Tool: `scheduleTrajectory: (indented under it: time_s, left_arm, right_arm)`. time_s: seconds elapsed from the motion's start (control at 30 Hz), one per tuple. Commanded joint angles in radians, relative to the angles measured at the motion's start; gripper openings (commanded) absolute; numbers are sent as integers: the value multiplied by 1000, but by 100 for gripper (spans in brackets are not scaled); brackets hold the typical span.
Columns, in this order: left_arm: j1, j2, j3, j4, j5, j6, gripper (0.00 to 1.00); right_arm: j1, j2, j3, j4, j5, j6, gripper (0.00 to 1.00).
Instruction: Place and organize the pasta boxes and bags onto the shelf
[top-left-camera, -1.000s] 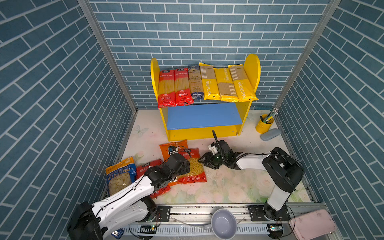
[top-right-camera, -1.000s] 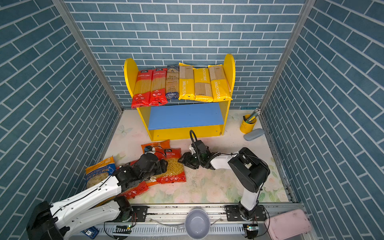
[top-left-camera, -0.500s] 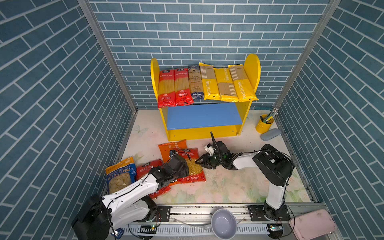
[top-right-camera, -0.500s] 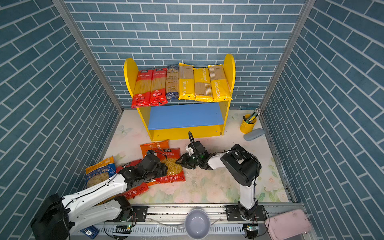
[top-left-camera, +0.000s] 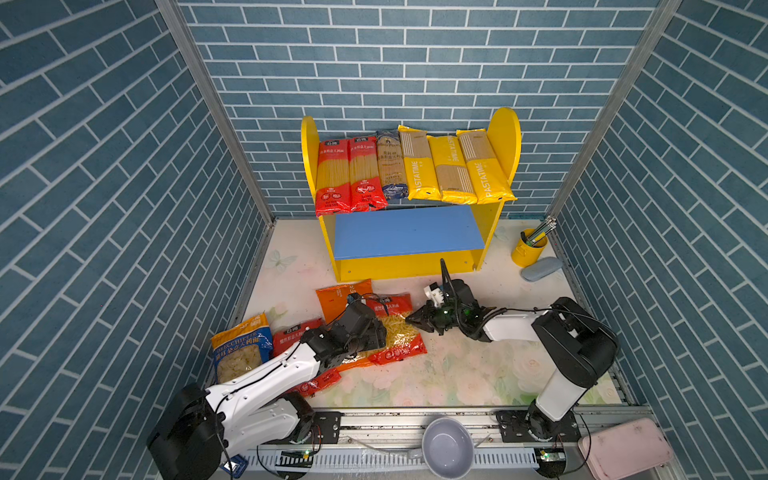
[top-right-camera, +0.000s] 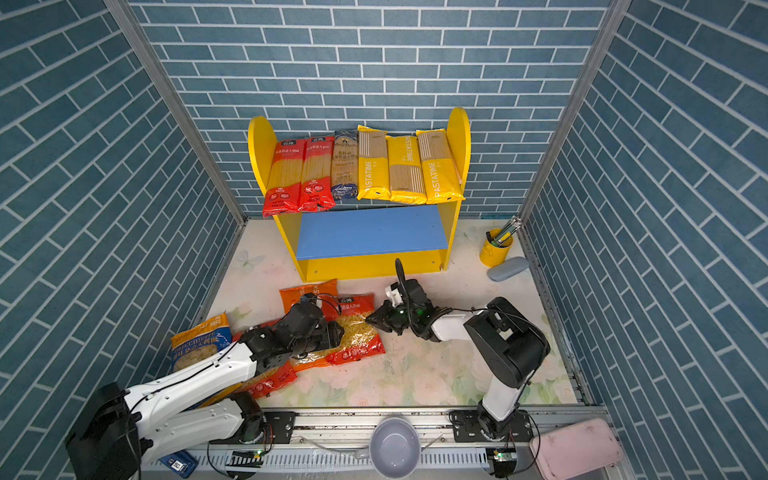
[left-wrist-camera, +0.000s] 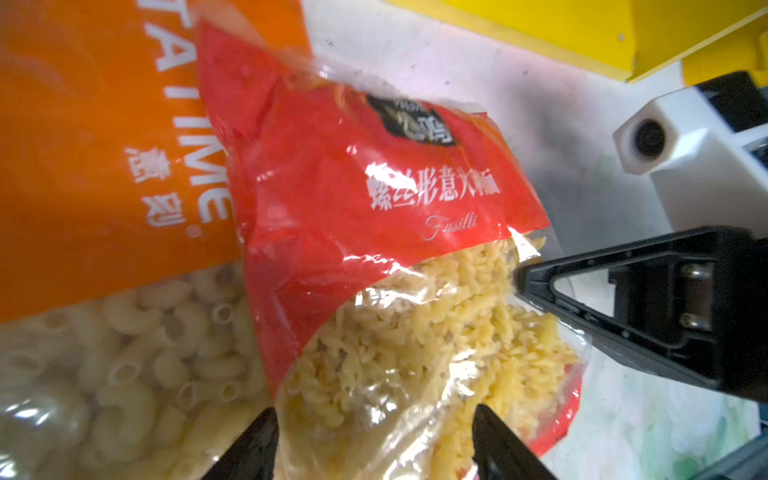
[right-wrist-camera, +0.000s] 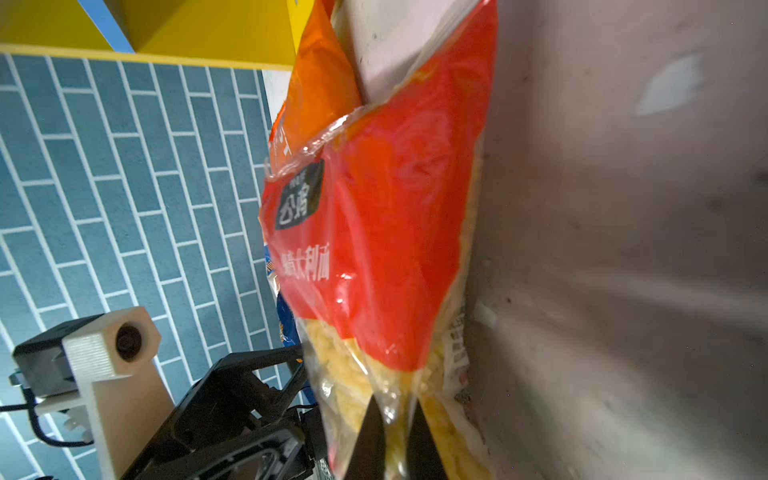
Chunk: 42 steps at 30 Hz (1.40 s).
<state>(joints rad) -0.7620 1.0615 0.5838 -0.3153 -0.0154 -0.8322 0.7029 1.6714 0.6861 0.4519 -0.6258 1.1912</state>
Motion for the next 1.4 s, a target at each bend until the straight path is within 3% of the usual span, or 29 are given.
scheduleTrajectory:
  time_s: [0.0, 0.13, 0.2, 0.37, 0.5, 0.57, 0.67, 1.0, 1.23, 1.37]
  left_arm:
    - [-21, 8, 41, 41, 27, 24, 74]
    - [-51, 73, 45, 96, 34, 20, 74]
    - [-70, 130, 54, 134, 40, 15, 74]
    - [-116, 231, 102, 167, 40, 17, 74]
    - [-122, 251, 75, 197, 28, 2, 74]
    - [-122, 263, 63, 201, 11, 2, 74]
    - [-121, 291, 45, 239, -9, -4, 74]
    - [-122, 355, -20, 353, -12, -59, 69]
    - [-126, 341, -45, 403, 4, -87, 56]
    - [-122, 303, -33, 370, 25, -63, 48]
  right_arm:
    - [-62, -149, -34, -131, -8, -91, 0]
    - [-112, -234, -41, -342, 37, -203, 1]
    - [-121, -222, -33, -399, 51, -236, 7]
    - [-169, -243, -60, -415, 11, -257, 33]
    - [-213, -290, -51, -589, 11, -409, 58]
    - [-217, -271, -60, -624, 35, -460, 64]
    - [-215, -208, -103, -507, -6, -426, 67]
    - [-89, -57, -122, -179, 45, -233, 65]
    - [-41, 14, -172, 67, 80, -118, 49]
    - [-36, -35, -178, 120, 68, -65, 32]
